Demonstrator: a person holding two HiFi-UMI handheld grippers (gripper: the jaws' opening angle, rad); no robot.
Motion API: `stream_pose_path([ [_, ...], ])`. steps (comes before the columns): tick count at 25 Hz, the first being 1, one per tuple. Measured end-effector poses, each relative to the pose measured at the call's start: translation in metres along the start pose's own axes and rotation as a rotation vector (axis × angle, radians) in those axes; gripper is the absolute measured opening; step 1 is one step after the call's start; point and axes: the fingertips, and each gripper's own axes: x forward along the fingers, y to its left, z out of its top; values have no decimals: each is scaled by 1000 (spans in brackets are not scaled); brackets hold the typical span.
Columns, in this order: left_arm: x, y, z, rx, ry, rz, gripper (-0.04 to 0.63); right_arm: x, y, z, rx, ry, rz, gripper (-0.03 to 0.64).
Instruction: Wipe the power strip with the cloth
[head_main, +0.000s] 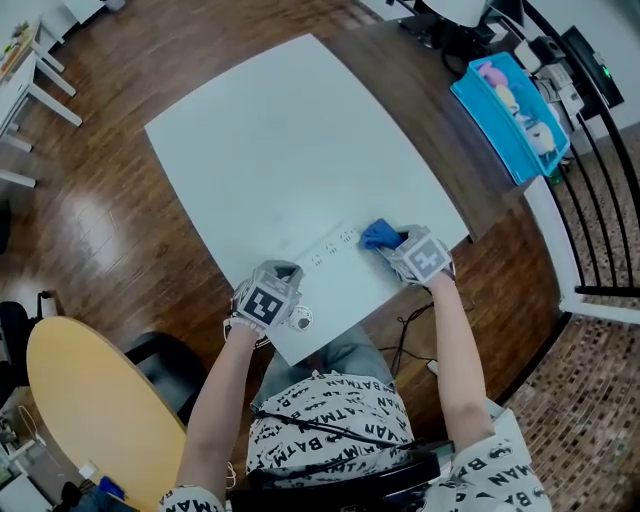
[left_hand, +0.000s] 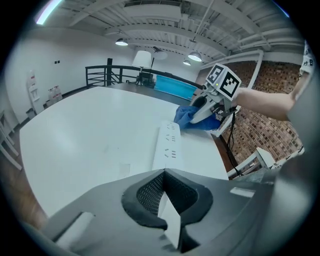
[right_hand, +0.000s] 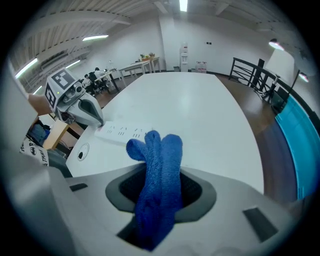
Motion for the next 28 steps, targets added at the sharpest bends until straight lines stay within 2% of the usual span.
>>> stream_pose_path([
  [5,1,-4,0,-14,6,6,0,7,-24,31,-21,-21,1,153],
  [8,0,-4,0,-21,5,18,0,17,-19,64,-61,-32,26,153],
  [12,-1,-3,1,-35,5,26,0,35,-3,78,-107,-7,85,153],
  [20,-3,2,-2,-47,-10,41,0,27,4,50,-67,5,93,153],
  [28,-1,0,4,-28,-18,34,0,15,18,8,20,4,79,153],
])
